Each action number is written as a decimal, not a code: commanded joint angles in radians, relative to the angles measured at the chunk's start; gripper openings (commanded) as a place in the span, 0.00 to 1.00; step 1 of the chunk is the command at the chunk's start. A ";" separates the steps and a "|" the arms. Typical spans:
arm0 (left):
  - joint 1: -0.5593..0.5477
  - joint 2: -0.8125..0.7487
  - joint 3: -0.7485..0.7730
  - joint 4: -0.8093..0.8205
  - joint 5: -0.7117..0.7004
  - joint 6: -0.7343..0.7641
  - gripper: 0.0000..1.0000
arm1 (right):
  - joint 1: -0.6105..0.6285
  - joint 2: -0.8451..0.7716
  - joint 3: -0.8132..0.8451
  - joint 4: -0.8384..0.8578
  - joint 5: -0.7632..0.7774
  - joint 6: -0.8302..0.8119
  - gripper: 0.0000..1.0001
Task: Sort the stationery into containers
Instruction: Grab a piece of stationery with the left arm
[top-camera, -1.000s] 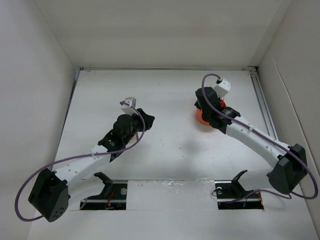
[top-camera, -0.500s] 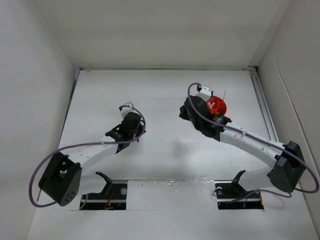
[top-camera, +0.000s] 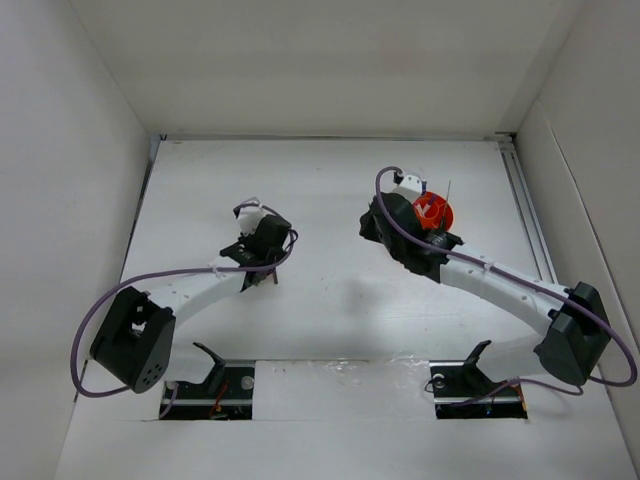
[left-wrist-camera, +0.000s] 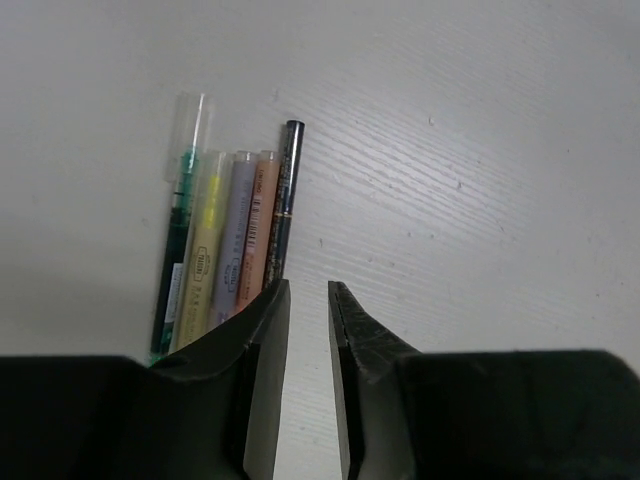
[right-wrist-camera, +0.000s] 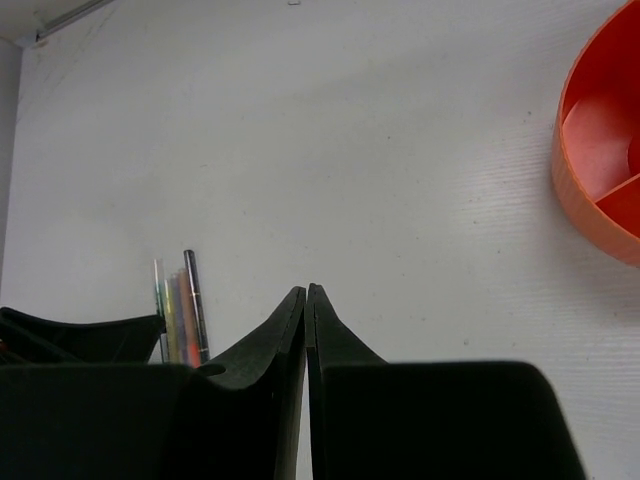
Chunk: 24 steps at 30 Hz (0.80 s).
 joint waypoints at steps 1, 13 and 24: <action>0.010 -0.004 0.039 -0.033 -0.078 -0.042 0.21 | -0.016 -0.019 -0.002 0.045 -0.009 -0.011 0.10; 0.019 0.139 0.102 -0.024 -0.053 -0.008 0.07 | -0.034 -0.019 -0.011 0.045 -0.038 -0.011 0.13; 0.028 0.225 0.117 -0.016 -0.024 0.031 0.11 | -0.044 -0.001 -0.002 0.045 -0.038 -0.021 0.14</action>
